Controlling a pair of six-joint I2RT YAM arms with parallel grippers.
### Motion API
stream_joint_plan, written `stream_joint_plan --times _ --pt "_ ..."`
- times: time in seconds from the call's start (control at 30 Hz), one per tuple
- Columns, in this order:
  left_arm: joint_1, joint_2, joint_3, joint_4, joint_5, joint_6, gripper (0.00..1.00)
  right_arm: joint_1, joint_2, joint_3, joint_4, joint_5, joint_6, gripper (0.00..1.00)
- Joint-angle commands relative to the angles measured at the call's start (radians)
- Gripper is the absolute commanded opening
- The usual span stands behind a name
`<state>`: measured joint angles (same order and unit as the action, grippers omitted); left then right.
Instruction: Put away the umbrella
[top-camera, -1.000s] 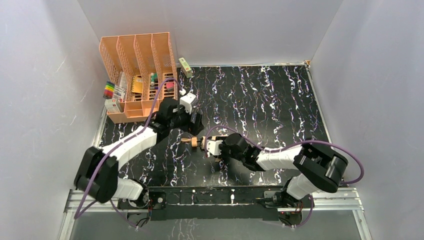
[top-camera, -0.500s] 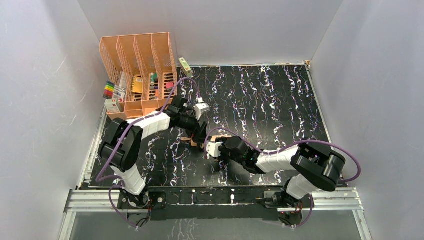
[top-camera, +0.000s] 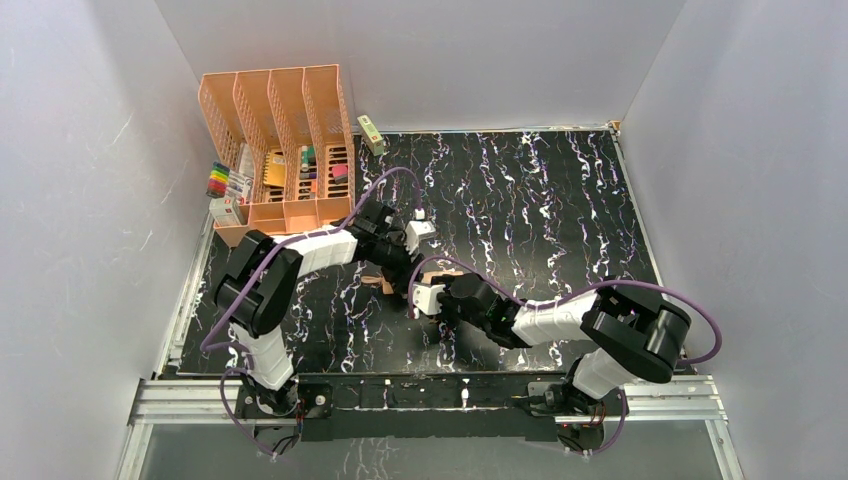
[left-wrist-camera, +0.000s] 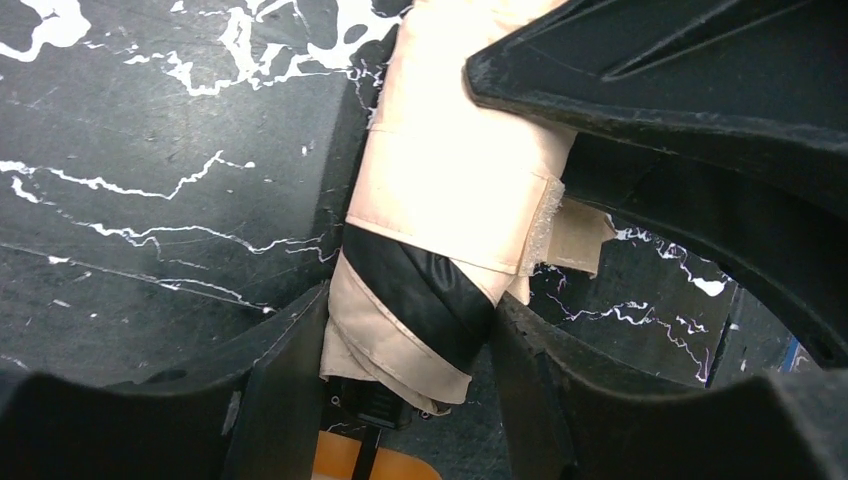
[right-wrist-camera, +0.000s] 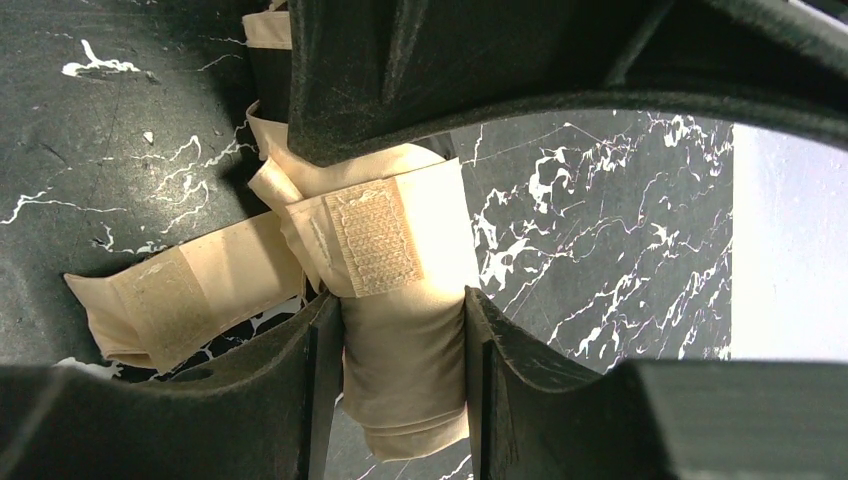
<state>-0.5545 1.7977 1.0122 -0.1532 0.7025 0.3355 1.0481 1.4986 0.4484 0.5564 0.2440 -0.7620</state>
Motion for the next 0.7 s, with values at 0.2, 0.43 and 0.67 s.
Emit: stream_joint_plan --times 0.2,0.43,0.67 --pt "-0.103 -0.018 -0.062 -0.065 -0.226 0.044 0.28 0.005 -0.003 -0.041 -0.181 -0.04 0.084 0.33" --pt "-0.144 -0.06 -0.122 -0.076 -0.358 -0.022 0.17 0.005 -0.187 0.008 -0.278 -0.049 0.142 0.63" --pt "-0.172 -0.077 -0.145 -0.072 -0.463 -0.169 0.13 0.005 -0.457 0.056 -0.456 -0.039 0.561 0.65"
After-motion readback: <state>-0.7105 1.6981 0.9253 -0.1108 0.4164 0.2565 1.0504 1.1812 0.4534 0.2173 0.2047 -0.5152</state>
